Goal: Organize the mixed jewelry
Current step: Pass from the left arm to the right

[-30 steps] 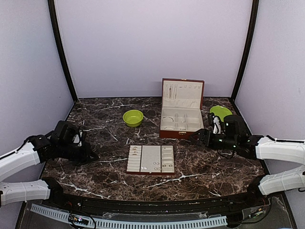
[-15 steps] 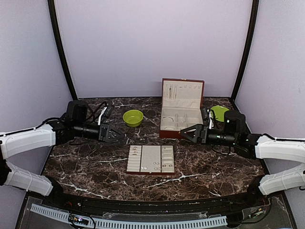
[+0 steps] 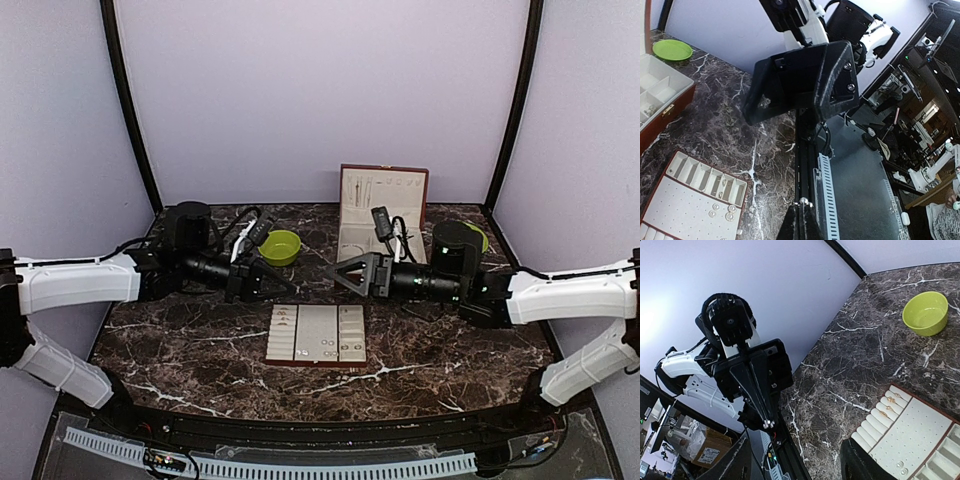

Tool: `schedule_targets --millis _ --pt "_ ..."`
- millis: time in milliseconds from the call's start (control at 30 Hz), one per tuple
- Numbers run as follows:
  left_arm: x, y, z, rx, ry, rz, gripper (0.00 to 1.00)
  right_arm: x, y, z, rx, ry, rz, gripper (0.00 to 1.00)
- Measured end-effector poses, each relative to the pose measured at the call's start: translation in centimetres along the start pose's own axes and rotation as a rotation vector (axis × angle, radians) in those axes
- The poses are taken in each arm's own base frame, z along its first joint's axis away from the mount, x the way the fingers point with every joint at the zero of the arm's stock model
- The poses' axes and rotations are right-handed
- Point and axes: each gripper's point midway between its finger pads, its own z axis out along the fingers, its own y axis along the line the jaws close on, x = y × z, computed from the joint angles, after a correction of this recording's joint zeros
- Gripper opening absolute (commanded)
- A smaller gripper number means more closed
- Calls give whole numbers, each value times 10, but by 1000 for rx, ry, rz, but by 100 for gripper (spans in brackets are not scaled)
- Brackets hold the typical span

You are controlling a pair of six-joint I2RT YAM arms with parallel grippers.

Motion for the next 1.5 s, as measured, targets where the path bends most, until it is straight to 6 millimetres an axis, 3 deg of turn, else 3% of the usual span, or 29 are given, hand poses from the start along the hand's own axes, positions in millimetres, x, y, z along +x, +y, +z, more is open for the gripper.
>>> schedule_targets --millis 167,500,800,1067,1233,1500 --pt "2 -7 5 54 9 27 0 0 14 15 -17 19 -36 50" --pt "17 -16 15 192 80 -28 0 24 26 25 -75 107 -95 30" --pt "23 -26 16 283 113 -73 0 35 42 25 -142 177 -136 26" --pt "21 -27 16 293 112 -71 0 50 41 31 -150 235 -150 26" --pt "20 -14 20 221 97 -59 0 55 36 34 -134 250 -148 36" --pt "12 5 14 10 18 42 0 43 17 36 -23 175 -71 42"
